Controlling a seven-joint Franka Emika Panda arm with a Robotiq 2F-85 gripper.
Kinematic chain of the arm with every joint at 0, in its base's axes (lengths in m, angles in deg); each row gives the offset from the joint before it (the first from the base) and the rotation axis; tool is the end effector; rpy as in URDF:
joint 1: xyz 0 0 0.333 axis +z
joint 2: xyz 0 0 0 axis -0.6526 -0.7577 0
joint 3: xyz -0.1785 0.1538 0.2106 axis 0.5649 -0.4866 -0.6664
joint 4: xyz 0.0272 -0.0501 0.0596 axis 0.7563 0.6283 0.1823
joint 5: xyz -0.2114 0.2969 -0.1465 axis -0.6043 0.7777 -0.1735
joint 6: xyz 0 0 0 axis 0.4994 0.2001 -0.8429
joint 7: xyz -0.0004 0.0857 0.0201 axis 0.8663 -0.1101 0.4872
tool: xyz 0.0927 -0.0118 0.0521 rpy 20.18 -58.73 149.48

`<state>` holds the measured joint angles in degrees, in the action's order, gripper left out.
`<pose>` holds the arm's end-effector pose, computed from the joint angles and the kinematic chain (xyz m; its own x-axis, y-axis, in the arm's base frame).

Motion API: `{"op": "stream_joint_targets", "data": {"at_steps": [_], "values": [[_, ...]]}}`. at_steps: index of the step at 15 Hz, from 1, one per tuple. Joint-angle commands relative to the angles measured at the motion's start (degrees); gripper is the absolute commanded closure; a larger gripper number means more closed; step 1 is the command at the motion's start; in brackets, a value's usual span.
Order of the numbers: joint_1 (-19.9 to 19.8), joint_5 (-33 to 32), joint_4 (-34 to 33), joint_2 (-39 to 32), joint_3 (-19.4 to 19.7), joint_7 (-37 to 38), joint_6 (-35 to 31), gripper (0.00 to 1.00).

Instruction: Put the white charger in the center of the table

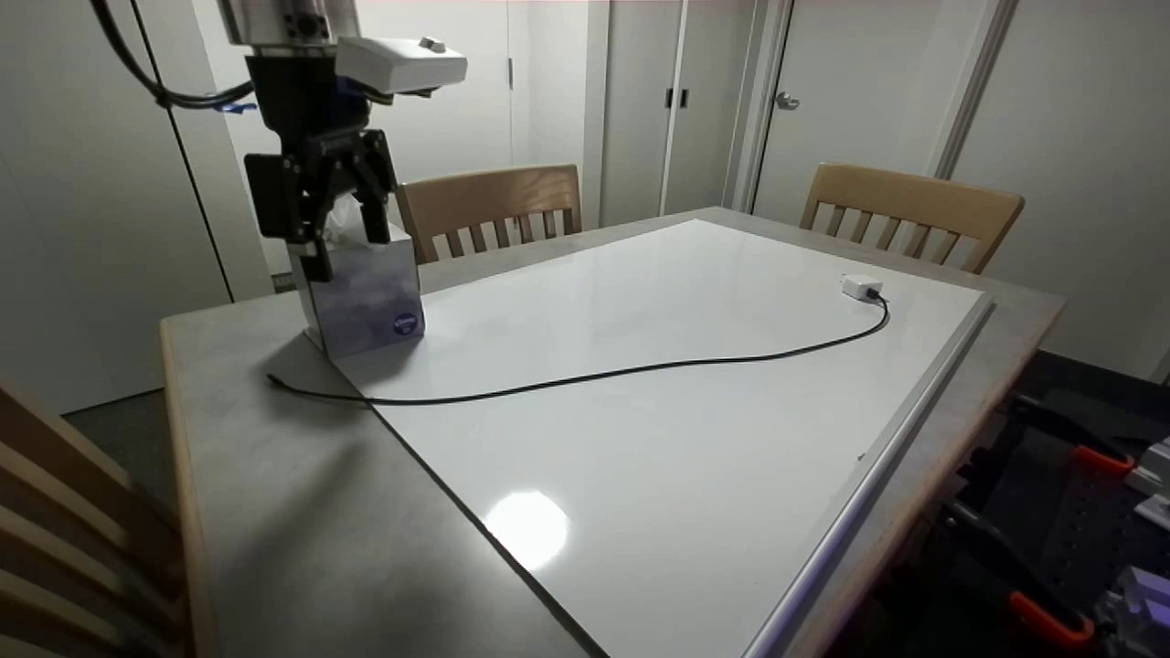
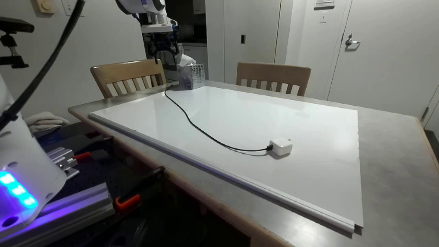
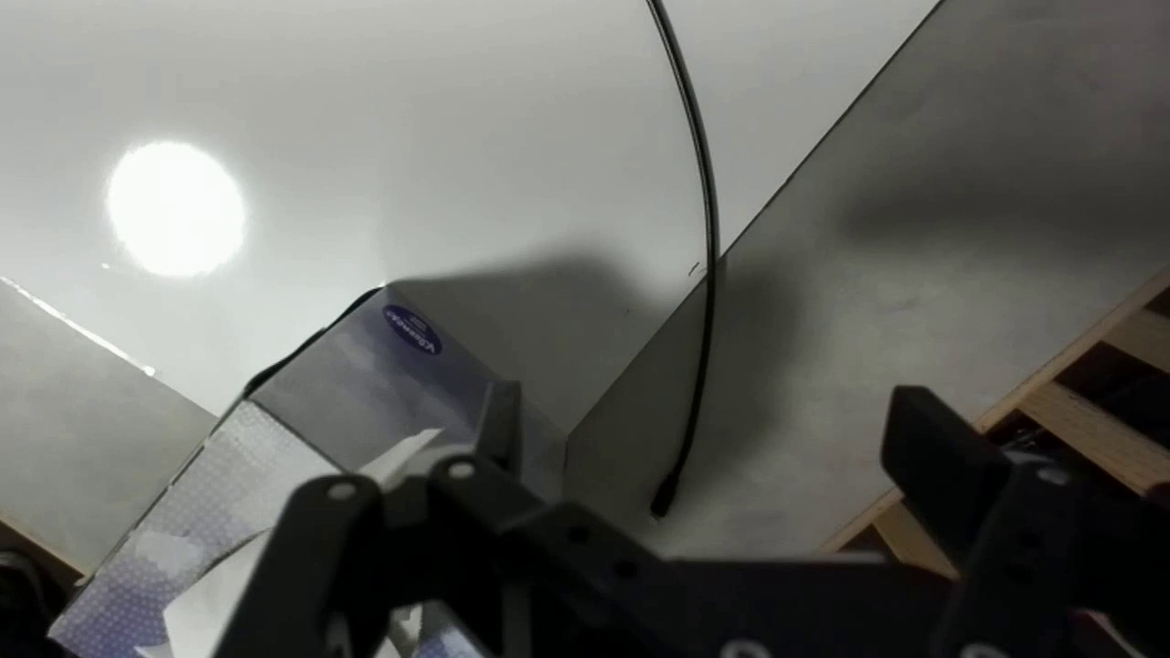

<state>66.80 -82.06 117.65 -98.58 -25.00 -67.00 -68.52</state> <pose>0.6459 0.4130 0.2811 0.7405 0.6721 -0.0010 0.6712 -0.7393 0.0540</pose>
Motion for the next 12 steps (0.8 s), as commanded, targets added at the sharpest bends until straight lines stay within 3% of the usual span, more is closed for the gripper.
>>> {"op": "stream_joint_targets", "data": {"at_steps": [1, 12], "values": [[0.4, 0.4, -2.0, -2.0, -0.4, -0.5, 0.0, 0.0], [0.7, 1.2, -6.0, -8.1, -1.3, -1.0, -3.7, 0.0]]}}
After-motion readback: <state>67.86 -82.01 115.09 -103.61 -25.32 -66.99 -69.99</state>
